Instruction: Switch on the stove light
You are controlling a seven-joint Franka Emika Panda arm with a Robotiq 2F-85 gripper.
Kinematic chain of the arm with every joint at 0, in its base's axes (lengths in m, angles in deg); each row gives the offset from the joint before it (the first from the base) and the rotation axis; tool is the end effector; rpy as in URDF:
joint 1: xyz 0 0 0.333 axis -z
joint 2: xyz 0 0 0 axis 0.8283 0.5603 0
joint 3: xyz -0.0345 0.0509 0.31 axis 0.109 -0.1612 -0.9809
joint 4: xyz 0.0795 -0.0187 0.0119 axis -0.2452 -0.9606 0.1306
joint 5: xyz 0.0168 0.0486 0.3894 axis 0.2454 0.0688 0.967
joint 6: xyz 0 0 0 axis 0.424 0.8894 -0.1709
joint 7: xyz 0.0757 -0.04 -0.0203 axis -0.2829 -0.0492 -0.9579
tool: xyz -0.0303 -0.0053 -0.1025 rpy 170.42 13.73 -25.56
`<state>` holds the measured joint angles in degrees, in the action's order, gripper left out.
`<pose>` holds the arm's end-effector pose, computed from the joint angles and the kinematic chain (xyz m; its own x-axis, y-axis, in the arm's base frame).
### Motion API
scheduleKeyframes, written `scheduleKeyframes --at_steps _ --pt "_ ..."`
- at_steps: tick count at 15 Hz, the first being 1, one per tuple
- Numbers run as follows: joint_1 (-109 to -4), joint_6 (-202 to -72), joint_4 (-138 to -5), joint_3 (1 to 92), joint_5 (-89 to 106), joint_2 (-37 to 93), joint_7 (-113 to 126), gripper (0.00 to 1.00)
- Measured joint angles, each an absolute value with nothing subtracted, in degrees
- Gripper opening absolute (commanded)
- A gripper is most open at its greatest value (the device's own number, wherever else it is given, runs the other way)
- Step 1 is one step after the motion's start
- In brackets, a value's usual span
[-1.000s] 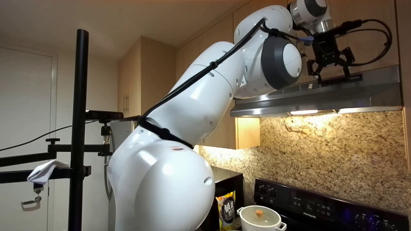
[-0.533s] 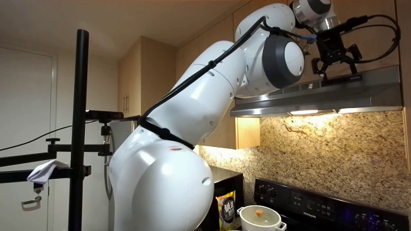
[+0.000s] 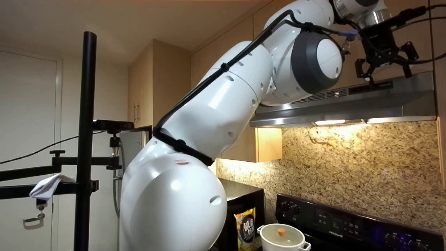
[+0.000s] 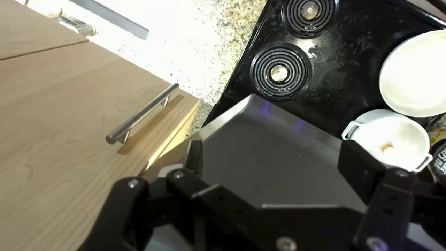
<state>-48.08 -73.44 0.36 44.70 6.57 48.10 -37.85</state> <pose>0.6361 -0.1111 0.7285 0.8679 0.4831 0.1159 0.4512 -0.8641 0.2231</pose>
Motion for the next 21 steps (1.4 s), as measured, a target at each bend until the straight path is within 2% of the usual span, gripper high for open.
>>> scheduleKeyframes --at_steps 14,21 --pt "-47.0 -72.9 0.0 44.8 6.3 48.6 -38.7 1.00" --pt "-43.0 -70.7 -0.2 45.0 6.3 49.6 -41.5 1.00"
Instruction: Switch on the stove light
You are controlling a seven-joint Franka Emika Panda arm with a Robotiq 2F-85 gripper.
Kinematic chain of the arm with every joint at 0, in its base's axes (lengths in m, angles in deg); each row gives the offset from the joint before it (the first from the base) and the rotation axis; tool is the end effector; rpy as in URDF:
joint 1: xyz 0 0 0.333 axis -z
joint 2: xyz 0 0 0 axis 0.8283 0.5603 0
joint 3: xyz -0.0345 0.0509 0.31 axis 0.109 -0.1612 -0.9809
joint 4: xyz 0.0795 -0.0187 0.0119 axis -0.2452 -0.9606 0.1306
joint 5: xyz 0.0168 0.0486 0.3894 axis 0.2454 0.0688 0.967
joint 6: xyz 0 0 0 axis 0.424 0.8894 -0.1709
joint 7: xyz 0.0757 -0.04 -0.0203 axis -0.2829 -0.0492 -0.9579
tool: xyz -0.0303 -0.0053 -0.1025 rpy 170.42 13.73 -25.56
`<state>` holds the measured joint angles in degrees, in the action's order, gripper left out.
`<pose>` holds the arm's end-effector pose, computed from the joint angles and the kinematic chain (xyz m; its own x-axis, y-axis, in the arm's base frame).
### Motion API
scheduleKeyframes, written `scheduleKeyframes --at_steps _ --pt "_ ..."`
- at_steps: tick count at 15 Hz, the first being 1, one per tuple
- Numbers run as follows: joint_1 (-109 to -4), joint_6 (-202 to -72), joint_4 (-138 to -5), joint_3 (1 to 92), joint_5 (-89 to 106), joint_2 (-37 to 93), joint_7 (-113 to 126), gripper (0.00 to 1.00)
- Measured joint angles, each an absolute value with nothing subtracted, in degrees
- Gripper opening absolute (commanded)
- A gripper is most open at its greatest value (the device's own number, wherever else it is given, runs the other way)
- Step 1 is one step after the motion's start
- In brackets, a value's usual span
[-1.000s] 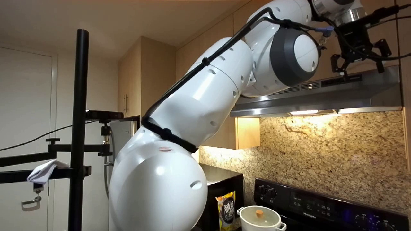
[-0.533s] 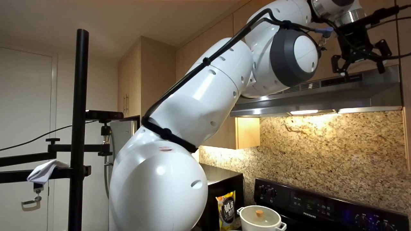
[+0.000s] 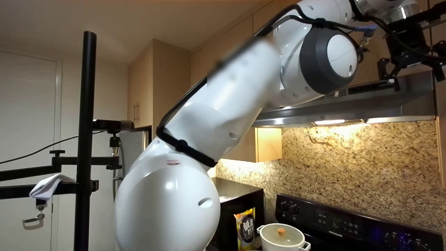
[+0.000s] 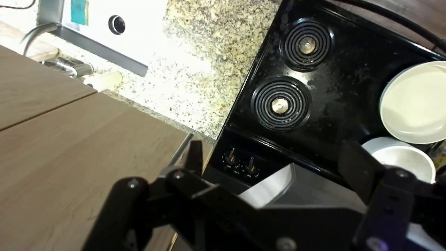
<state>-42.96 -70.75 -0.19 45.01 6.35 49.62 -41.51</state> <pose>0.6305 -0.1714 0.7027 0.8927 0.4492 0.0367 0.4362 -0.8815 0.1807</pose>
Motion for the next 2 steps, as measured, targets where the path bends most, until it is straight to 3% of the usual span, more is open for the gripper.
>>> scheduleKeyframes --at_steps 2 --pt "-43.0 -70.8 -0.1 45.0 6.4 49.8 -41.5 1.00"
